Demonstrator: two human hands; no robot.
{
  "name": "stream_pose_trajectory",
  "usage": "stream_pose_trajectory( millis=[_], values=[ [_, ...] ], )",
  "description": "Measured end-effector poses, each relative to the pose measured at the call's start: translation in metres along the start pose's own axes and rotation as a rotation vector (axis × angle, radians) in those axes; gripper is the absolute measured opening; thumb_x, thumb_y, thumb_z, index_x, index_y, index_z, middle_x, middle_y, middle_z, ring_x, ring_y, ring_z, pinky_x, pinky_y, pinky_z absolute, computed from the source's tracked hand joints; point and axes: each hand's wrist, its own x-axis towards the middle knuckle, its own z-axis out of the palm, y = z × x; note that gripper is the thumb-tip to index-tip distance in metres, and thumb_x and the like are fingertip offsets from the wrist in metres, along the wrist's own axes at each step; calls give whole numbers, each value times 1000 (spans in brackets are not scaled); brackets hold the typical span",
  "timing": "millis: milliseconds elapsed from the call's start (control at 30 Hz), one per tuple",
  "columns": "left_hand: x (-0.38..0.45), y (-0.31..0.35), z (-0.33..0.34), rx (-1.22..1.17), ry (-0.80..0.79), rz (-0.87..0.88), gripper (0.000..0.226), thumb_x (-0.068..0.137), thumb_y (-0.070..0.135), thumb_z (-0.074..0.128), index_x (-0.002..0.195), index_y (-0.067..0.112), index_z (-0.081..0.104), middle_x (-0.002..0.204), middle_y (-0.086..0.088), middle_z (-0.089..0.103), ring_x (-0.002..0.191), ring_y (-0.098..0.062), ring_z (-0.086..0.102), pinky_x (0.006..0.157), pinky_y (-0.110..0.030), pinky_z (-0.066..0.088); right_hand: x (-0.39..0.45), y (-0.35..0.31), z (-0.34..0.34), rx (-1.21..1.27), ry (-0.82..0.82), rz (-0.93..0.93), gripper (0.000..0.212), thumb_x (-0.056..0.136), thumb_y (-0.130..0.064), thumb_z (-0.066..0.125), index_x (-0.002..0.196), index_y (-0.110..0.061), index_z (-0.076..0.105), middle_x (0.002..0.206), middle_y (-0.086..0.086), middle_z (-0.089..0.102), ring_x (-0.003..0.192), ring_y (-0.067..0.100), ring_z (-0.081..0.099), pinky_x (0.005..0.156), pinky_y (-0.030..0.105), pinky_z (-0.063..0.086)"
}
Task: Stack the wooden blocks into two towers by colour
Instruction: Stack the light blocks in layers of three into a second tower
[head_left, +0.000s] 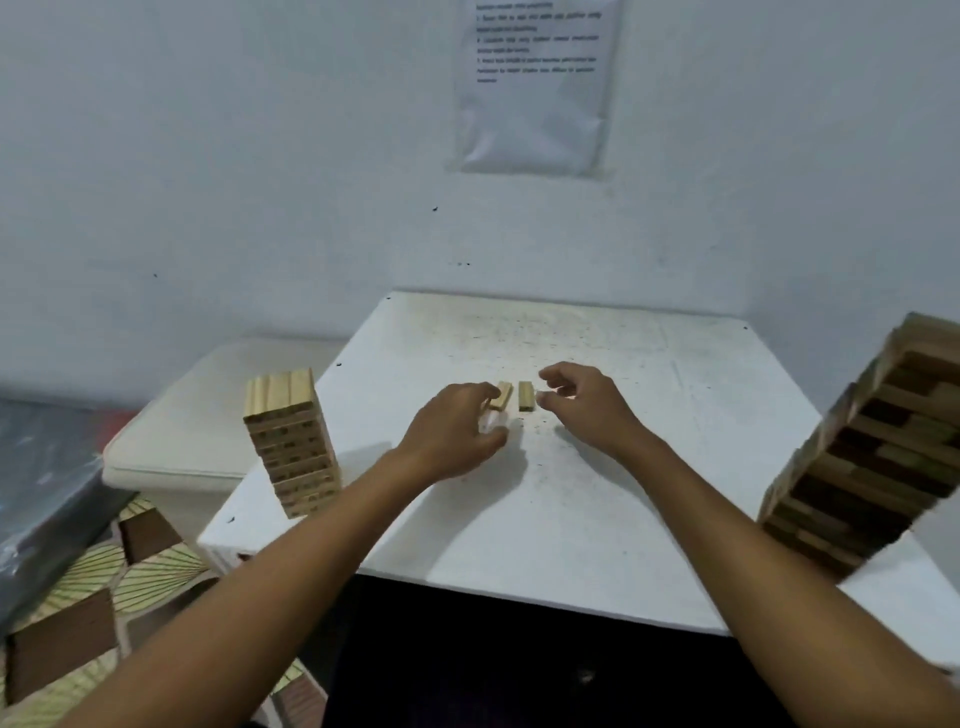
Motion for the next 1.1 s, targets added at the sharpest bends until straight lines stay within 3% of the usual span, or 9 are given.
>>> stream_pose_trajectory(
  millis=[133,233,300,400,467,567,667,933,1100],
  values=[
    [6,-17,27,28,57,1,34,84,28,60,113,9,62,110,-4,64,108,-24,54,89,-39,44,5,12,22,-45,-84,-35,31,96,-20,52,124,-10,60,128,2,57,121,20,52,101,35,42],
    [10,-21,35,72,52,21,50,84,34,46,130,15,53,131,-1,54,125,-22,43,103,-43,35,16,16,35,-245,-211,-95,46,102,-30,38,146,-18,40,158,2,28,148,21,16,119,40,19],
    [12,-26,41,104,11,21,55,89,36,40,140,16,44,144,0,44,135,-21,32,108,-44,24,23,16,41,-330,-257,-128,50,105,-34,30,151,-16,30,162,2,15,150,21,1,121,41,8],
    [13,-32,46,105,14,32,53,88,37,33,133,15,50,139,1,48,131,-21,37,105,-46,24,24,17,48,-395,-292,-154,54,105,-41,23,152,-14,26,162,3,13,150,20,-1,121,40,1],
    [11,-35,50,91,59,60,37,86,32,36,110,14,58,114,2,56,108,-25,48,96,-46,36,20,17,46,-408,-298,-173,54,105,-41,22,151,-13,28,162,3,16,150,18,2,121,37,2],
    [5,-35,51,55,159,76,21,87,23,39,82,11,55,86,2,53,80,-24,46,80,-45,43,5,13,39,-393,-312,-204,49,106,-38,25,144,-11,40,157,1,28,147,20,13,116,32,14],
    [-11,-29,52,1,247,98,24,94,20,44,73,12,54,80,3,52,75,-21,46,76,-37,41,-18,6,31,-367,-342,-208,44,106,-39,26,134,-14,48,146,-1,38,141,18,21,105,29,26],
    [-52,-20,44,-198,189,86,12,85,13,67,79,16,78,87,4,62,78,-7,60,70,-20,46,-73,2,22,-381,-417,-256,48,104,-26,32,151,-17,30,160,-8,19,145,3,4,108,13,7],
    [-74,-17,43,-239,165,137,14,77,25,72,85,17,79,86,5,66,78,-5,61,75,-22,49,-97,5,19,-400,-426,-257,54,97,-17,41,150,-18,33,160,-8,18,147,7,8,115,22,13]
  ],
)
